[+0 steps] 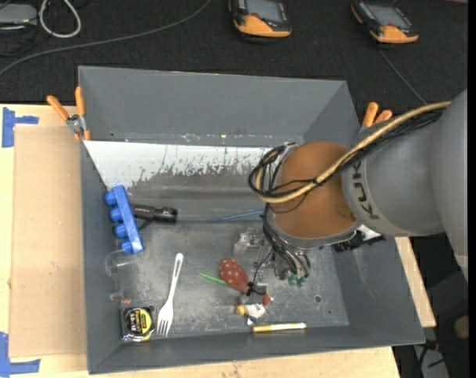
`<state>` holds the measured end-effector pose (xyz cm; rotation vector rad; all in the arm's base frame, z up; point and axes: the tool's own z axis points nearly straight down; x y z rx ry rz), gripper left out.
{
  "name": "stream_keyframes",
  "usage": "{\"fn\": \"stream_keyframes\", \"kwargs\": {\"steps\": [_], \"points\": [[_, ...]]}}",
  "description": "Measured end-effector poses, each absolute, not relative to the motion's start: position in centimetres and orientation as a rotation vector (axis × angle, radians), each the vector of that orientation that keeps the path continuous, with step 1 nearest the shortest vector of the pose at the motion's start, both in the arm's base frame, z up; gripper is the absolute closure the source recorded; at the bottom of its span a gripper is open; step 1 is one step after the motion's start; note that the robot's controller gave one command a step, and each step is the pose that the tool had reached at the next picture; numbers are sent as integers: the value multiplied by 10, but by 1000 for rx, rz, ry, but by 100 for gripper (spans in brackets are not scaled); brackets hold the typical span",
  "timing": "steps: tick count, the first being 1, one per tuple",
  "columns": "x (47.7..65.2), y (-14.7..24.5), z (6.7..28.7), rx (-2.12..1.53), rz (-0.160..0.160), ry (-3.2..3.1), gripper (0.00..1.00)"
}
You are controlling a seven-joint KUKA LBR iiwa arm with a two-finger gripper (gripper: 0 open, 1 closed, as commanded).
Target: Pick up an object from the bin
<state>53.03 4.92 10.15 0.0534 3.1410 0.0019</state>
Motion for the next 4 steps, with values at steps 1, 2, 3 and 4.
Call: {"fn": "stream_keyframes", "kwargs": {"steps": [1, 2, 3, 4], "points": [[509, 37, 74, 513, 8, 3097, 0], [493, 52, 70, 353, -1, 3126, 0], [504, 39, 71, 501, 5, 3099, 0], [499, 45, 70, 437, 3, 3113, 100]]}}
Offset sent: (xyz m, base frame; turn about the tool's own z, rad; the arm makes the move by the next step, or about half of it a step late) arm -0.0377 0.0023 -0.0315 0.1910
